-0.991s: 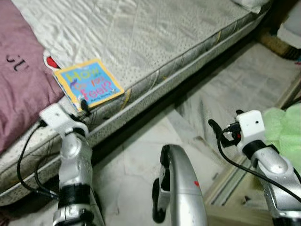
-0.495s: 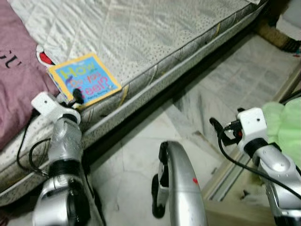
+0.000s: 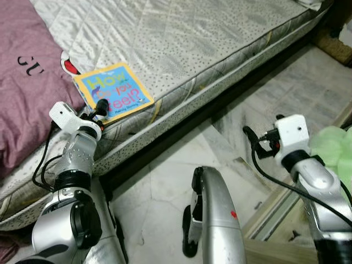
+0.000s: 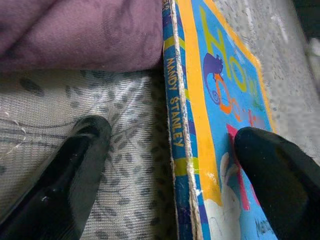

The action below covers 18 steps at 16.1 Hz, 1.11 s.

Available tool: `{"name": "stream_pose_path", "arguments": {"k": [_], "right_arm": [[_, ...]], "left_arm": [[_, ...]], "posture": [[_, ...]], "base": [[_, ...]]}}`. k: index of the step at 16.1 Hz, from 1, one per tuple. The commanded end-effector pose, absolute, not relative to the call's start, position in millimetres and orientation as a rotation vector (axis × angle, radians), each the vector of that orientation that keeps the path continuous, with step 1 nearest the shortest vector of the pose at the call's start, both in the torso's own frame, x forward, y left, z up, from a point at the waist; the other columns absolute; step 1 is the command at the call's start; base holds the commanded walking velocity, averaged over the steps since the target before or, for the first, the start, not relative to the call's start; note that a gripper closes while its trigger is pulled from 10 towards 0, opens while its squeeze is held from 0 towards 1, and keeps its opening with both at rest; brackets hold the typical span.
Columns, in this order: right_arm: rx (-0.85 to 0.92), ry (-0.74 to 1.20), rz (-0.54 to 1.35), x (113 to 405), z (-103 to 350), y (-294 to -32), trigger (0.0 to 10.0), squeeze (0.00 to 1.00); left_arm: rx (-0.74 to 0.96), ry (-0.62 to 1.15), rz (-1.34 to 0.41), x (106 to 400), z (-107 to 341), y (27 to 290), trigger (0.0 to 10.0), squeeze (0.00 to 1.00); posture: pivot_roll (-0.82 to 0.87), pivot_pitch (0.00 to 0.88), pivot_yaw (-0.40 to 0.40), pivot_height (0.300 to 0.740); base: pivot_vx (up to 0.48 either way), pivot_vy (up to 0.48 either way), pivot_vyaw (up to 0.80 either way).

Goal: Clean up the room

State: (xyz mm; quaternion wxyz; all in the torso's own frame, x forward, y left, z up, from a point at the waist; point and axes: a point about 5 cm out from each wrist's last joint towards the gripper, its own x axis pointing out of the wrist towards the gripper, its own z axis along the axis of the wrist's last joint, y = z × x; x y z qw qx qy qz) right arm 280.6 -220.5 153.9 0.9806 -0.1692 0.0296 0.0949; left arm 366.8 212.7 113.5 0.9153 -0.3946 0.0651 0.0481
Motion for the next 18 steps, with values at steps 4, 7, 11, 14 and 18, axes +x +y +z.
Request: {"name": "stream_pose_path", "arguments": {"k": [4, 7, 11, 14, 18], "right_arm": [[-0.335, 0.066, 0.192, 284.2, 148.0, -215.9, 10.0, 0.0], [-0.332, 0.06, 0.19, 287.4, 147.4, -214.8, 10.0, 0.0], [-0.33, 0.049, 0.194, 289.8, 147.9, -212.1, 10.0, 0.0], [-0.33, 0.043, 0.194, 291.7, 148.5, -211.9, 10.0, 0.0], [-0.327, 0.028, 0.195, 296.6, 150.4, -209.5, 10.0, 0.0]], "left_arm": [[-0.904, 0.328, -0.105, 364.2, 90.6, 169.7, 10.0, 0.0], [-0.87, 0.338, -0.133, 366.2, 92.1, 164.5, 10.0, 0.0], [-0.877, 0.355, -0.159, 367.9, 91.0, 155.8, 10.0, 0.0], [-0.941, 0.342, -0.195, 369.5, 93.8, 149.9, 0.0, 0.0], [-0.957, 0.354, -0.208, 370.8, 94.1, 144.1, 0.0, 0.0]], "posture": [[-0.28, 0.229, -0.127, 0.502], [-0.28, 0.222, -0.124, 0.502], [-0.27, 0.217, -0.123, 0.502], [-0.28, 0.206, -0.125, 0.502], [-0.28, 0.189, -0.118, 0.502]], "base": [[0.0, 0.0, 0.0], [0.0, 0.0, 0.0], [0.0, 0.0, 0.0], [0.0, 0.0, 0.0], [0.0, 0.0, 0.0]]}}
